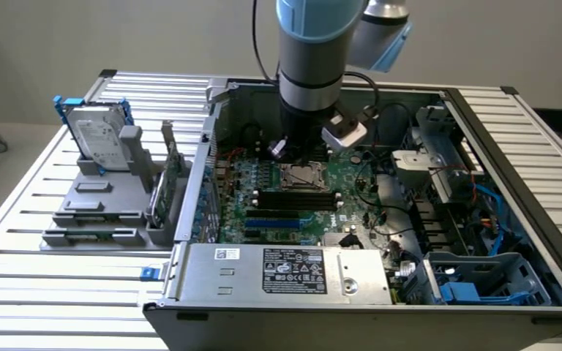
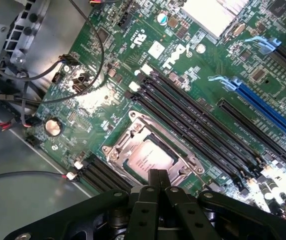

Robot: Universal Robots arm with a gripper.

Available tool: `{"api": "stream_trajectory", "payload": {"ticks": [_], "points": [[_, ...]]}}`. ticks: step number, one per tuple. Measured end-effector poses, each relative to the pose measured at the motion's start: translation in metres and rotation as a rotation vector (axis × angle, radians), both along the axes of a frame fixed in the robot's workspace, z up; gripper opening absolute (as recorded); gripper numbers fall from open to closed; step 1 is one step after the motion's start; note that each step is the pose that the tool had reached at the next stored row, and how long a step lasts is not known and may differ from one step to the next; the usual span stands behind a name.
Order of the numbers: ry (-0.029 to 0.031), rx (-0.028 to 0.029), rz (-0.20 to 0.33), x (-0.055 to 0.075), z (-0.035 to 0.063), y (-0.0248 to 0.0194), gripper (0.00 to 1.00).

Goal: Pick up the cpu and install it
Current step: 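Install the first cpu locking lever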

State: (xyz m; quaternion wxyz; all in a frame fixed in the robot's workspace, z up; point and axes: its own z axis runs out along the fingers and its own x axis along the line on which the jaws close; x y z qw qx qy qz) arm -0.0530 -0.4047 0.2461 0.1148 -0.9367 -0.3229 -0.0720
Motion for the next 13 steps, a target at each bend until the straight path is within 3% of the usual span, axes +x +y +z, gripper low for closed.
{"api": "stream_trajectory", "payload": {"ticks": [7, 13], "points": [[0.0113, -0.0160, 0.000, -0.0047, -0.0001, -0.0049, 0.11], [0.0273, -0.0300, 0.000, -0.0084, 0.0000, -0.0080, 0.11]]}}
